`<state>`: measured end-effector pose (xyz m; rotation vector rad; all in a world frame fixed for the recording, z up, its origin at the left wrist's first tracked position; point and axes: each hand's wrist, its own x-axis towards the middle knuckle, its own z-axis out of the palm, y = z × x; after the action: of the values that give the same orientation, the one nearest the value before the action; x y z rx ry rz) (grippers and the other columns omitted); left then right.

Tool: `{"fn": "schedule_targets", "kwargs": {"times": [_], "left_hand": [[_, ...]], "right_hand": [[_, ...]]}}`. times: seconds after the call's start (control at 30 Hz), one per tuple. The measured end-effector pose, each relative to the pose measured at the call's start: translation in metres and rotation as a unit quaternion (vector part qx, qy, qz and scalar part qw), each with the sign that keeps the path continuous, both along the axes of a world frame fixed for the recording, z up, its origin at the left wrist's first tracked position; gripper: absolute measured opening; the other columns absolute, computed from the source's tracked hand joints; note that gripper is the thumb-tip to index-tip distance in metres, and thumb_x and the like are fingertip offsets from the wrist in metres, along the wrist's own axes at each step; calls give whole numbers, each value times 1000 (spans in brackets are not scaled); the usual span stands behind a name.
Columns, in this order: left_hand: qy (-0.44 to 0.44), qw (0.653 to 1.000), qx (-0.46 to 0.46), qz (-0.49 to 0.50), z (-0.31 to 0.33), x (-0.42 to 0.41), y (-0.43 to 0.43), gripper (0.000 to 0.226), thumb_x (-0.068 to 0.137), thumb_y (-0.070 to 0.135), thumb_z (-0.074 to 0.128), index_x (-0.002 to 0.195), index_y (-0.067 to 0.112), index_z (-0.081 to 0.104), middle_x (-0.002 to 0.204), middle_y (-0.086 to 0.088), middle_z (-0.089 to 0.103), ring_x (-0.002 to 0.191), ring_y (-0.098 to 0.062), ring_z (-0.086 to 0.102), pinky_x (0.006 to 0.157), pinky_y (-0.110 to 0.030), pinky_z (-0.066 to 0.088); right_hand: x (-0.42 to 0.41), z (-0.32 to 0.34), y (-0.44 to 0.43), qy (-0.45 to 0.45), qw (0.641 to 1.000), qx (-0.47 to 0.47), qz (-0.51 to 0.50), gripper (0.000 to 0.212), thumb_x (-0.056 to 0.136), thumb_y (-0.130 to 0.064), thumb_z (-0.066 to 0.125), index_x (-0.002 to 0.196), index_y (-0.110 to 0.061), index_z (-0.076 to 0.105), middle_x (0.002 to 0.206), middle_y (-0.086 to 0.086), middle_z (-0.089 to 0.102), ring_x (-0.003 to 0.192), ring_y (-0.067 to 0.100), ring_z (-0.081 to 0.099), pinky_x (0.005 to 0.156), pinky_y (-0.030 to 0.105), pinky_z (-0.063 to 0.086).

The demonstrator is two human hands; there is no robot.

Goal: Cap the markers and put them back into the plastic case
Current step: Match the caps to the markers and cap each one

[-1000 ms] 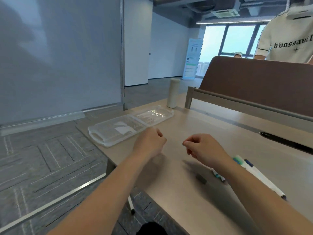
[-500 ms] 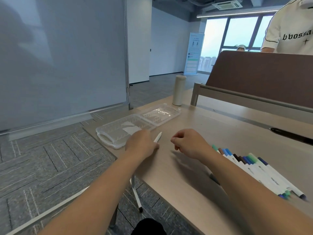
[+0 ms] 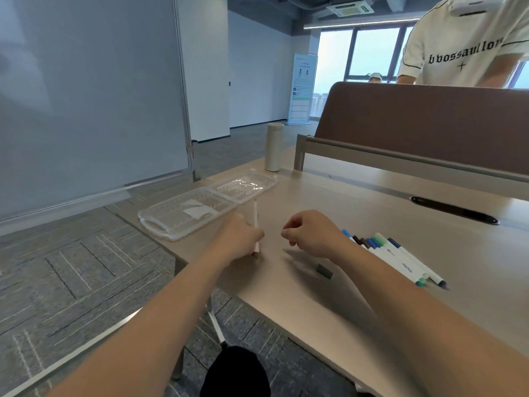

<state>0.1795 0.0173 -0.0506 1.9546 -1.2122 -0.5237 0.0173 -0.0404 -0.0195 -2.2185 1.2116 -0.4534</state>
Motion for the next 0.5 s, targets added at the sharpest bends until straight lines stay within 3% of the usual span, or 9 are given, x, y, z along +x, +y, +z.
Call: {"fn": "schedule_targets", "kwargs": {"times": [0.1,0.3,0.4,0.5], "left_hand": [[45,999,-3,-24,5,-16,7,11,85,14,57,88,4,61,64,-11,62,47,-19,52,46,-21,37],[124,985,1,-117,11,-41,14,19,93,13,52,108,3,60,71,-14,65,51,-21,56,48,-28,42],[146,980,-3,-132,14,-56,17,16,98,13,50,108,4,58,74,-14,68,52,-22,56,46,-27,43],[156,979,-10,-134,13,-65,18,13,99,12,50,105,2,58,73,-11,70,53,-21,55,43,-24,41]], "right_hand": [[-22,3,1,83,996,-19,15,15,90,-26,69,101,-18,72,95,-4,68,83,10,61,80,26,52],[-61,12,10,201,978,-59,17,19,83,-34,74,96,-21,70,94,-3,67,72,13,59,53,20,36],[-68,9,14,262,961,-75,36,25,82,-36,74,95,-14,72,93,4,71,82,21,65,59,23,42],[-69,3,17,268,958,-81,56,27,89,-33,69,104,-11,69,98,6,68,89,22,62,71,28,46]]}}
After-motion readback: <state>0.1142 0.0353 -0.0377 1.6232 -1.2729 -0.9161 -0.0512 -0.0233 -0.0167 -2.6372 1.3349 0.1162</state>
